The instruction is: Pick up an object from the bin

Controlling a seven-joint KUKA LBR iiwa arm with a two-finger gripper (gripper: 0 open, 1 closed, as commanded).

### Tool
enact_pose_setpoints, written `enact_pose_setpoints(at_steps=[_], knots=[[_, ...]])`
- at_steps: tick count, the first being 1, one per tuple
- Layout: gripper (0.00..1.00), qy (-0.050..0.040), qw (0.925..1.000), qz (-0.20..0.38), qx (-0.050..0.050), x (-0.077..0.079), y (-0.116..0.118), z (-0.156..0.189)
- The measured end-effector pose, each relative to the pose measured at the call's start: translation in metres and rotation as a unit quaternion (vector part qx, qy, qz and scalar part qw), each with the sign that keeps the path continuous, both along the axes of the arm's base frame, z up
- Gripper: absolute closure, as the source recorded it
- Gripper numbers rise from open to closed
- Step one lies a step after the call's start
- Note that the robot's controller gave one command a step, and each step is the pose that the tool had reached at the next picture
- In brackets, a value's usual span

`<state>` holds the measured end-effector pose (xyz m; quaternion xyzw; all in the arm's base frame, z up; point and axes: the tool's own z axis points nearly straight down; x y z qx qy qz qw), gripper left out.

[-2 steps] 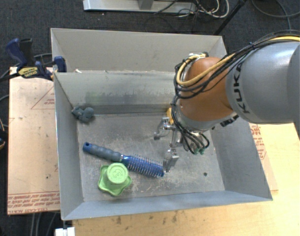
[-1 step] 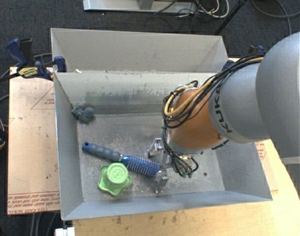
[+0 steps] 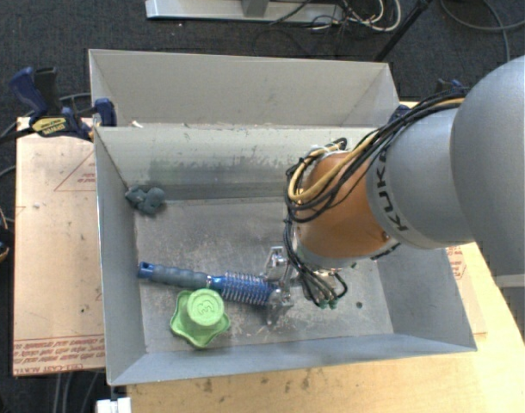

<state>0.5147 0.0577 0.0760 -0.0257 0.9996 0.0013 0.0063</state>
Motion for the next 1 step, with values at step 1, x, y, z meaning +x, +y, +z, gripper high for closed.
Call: enact_pose_setpoints(at_steps=[1], knots=[[1.0, 0.0011, 0.9991, 0.043, -0.001, 0.0044, 0.0124, 0.1296]])
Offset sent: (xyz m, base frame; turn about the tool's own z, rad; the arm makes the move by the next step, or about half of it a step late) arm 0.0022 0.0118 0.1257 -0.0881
